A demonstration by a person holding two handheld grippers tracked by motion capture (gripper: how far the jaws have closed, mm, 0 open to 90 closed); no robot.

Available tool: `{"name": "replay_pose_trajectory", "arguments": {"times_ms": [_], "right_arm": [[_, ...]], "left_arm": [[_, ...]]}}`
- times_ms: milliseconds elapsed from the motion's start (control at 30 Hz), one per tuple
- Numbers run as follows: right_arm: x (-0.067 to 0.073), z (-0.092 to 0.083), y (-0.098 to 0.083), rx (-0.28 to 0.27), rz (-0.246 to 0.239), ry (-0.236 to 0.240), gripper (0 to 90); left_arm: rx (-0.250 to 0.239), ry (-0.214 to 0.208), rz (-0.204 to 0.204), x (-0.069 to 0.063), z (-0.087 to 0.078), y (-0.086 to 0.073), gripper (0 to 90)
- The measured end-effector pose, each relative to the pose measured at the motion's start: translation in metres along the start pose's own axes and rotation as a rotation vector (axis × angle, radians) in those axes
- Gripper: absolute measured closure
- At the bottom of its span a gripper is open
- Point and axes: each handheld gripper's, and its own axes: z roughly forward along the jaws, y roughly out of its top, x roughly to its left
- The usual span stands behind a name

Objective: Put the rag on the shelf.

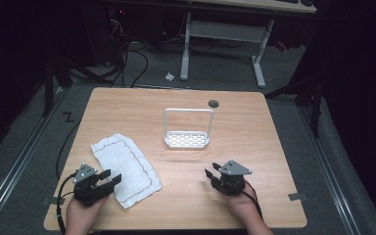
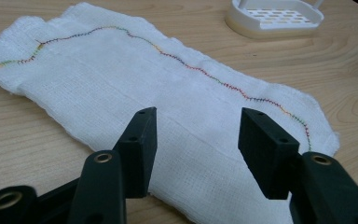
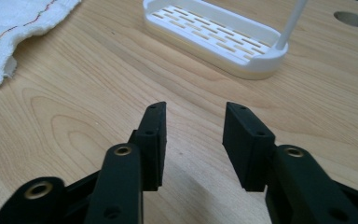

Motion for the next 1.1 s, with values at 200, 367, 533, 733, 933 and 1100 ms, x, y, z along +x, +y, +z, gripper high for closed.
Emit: {"name": "replay_pose_trajectory", "arguments": {"times_ms": [200,367,533,733,933,1100], "right_arm": [[-0.005,-0.001,0.002,0.004,0.025,0.001,66.4],[0.000,0.002,0.004,-0.005,0.014,0.001,66.3],[0.006,0.008,0.002,0.026,-0.003,0.010,66.0],[0.012,0.010,0.002,0.033,-0.024,0.011,66.0],[0.011,0.006,0.002,0.021,-0.003,0.039,65.8],[0.016,0.003,0.005,0.012,-0.010,0.079,66.0]], "left_arm": [[0.006,0.006,-0.005,0.002,0.003,-0.001,46.9],[0.006,0.020,-0.012,0.005,0.003,-0.002,55.7],[0.059,0.109,0.060,-0.003,0.016,0.016,90.0],[0.153,0.115,0.113,-0.005,0.036,0.007,90.0],[0.153,0.024,0.189,-0.040,0.040,-0.001,90.0],[0.173,-0.085,0.257,-0.082,0.048,-0.007,90.0]]}}
